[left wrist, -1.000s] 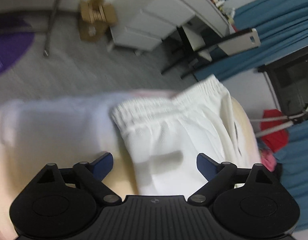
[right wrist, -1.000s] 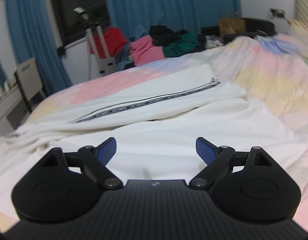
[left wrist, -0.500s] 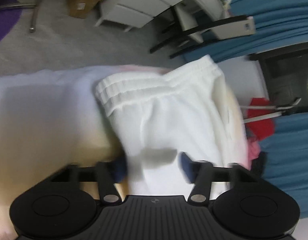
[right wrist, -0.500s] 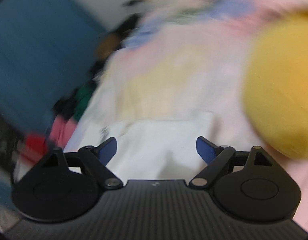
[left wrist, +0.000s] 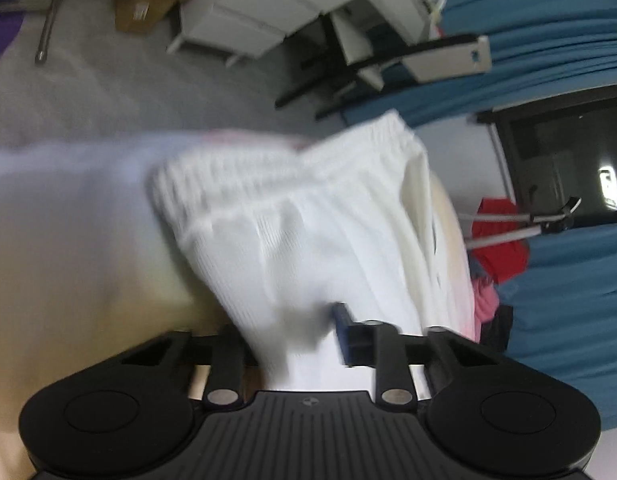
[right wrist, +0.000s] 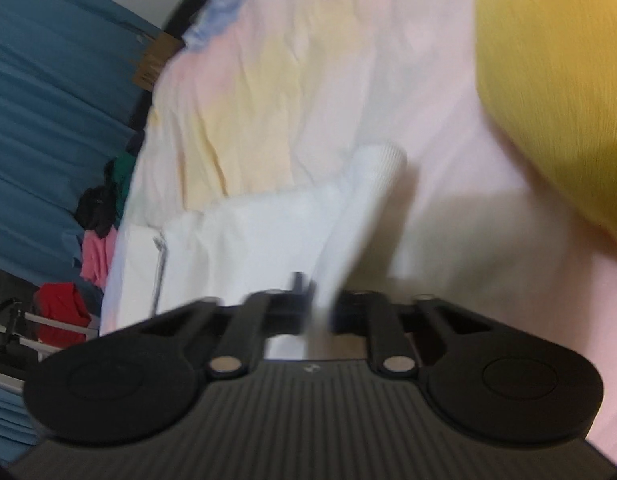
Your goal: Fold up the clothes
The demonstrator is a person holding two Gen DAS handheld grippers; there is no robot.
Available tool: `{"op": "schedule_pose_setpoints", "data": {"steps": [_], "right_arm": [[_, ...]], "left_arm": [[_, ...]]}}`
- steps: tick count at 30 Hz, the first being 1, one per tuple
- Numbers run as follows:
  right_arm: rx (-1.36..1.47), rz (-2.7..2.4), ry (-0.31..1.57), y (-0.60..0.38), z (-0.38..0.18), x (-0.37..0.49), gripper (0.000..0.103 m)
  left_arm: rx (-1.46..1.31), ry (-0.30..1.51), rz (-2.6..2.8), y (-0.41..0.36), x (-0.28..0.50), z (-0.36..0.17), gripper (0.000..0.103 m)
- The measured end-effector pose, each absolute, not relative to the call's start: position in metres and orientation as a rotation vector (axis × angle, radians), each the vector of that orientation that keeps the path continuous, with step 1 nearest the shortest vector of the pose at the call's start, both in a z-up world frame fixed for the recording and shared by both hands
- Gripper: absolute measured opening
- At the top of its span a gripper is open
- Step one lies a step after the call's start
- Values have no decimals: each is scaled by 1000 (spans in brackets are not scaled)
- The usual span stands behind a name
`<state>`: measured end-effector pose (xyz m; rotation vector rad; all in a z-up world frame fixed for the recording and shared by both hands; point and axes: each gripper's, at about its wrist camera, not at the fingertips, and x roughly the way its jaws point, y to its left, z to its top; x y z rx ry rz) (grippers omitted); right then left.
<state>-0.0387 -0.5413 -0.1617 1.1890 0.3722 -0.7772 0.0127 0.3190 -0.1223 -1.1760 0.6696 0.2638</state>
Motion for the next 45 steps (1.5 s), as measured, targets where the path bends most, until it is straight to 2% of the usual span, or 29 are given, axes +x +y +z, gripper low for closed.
{"op": "schedule_pose_setpoints", "data": {"steps": [9,13,17,22,26,32,36,41,43,44,45], "right_arm": [[1044,-743,181,-529,-112,-64,6],[983,-734,173,-535,-97,-65,6],[903,-692,180,-538,-64,-25,6],[764,-676,207,-545,-26,86,6],[696,-714,234,-558,-28,195,6],[572,-797,341,-576,-102,325,6],[498,-810,428,-584,-152,375,7],[474,-783,455,-590,-165,387,17],[507,-757,465,-592,-158,380,26],[527,-734,456,-592,-151,371,33],[549,-712,441,-589,-146,360,41]], "left_arm": [[-1126,494,215,317,-20,-84,7],[-1144,479,191,327,-11,-64,6],[-1126,473,149,329,28,-24,6],[-1041,482,147,310,139,17,7],[-1015,553,183,291,256,11,8],[-907,664,253,262,411,-52,10],[-850,744,295,252,460,-84,12],[-772,734,274,243,459,-84,18],[-773,718,258,245,442,-78,37],[-774,710,250,246,434,-75,41],[-775,701,243,247,424,-72,56]]}}
